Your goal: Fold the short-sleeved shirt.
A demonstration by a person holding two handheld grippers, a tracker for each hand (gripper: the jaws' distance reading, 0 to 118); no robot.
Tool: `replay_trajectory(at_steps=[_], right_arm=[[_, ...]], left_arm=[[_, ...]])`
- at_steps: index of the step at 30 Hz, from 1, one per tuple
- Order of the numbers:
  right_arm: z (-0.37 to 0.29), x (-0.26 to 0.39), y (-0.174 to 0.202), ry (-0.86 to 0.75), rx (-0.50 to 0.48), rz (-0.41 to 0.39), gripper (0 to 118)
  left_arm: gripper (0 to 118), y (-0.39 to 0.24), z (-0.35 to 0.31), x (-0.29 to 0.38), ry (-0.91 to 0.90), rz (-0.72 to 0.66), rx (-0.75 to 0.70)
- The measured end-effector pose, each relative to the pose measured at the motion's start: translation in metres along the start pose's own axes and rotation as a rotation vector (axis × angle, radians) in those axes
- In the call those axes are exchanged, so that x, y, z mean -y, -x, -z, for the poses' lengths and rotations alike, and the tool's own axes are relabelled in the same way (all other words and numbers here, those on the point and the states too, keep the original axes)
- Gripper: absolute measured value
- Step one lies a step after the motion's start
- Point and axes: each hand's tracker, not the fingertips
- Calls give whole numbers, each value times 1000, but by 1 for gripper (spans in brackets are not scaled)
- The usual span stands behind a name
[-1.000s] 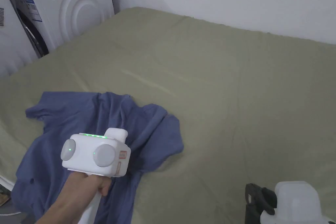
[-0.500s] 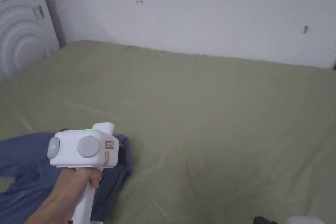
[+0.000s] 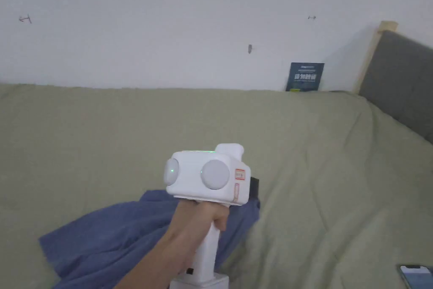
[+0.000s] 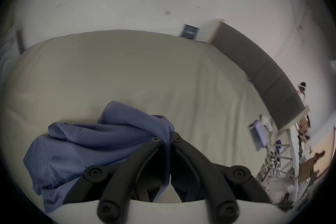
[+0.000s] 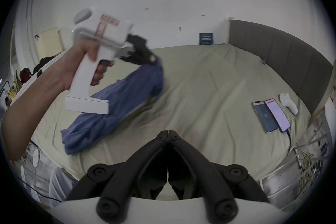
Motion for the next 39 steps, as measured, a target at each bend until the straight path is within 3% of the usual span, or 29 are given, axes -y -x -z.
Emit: replay_trajectory(at_steps=[4,13,16,17,19,27,32,33,34,35,39], right_arm=[[4,0,-19,1,32,44,0],[20,9,-23,38,15,55,0],[22,10,-23,44,10,59,0],[22,10,-23,46,4,60,0],[22,10,-23,48,4,59,0],[8,5,-1,12,-42,45,0],[3,0,22,-16,-71,5,0],[5,0,26,-19,-74,-3,0],[6,0,30,-19,-74,-6,0],[7,0,33,-18,-76,-6,0],[5,3,46,-12,-87,-21,0]], left_arm=[[3,-56,43,3,44,99,79],[3,-47,112,71,285,147,-195],[7,-37,105,78,259,103,-152],[27,-34,100,79,234,81,-140],[118,-28,89,81,198,68,-127],[113,19,-37,118,83,10,-144],[92,40,-187,187,-52,-88,-172],[72,46,-209,206,-86,-147,-205],[22,52,-227,226,-109,-177,-258],[2,57,-242,244,-148,-191,-323],[2,96,-291,294,-189,-323,-412]])
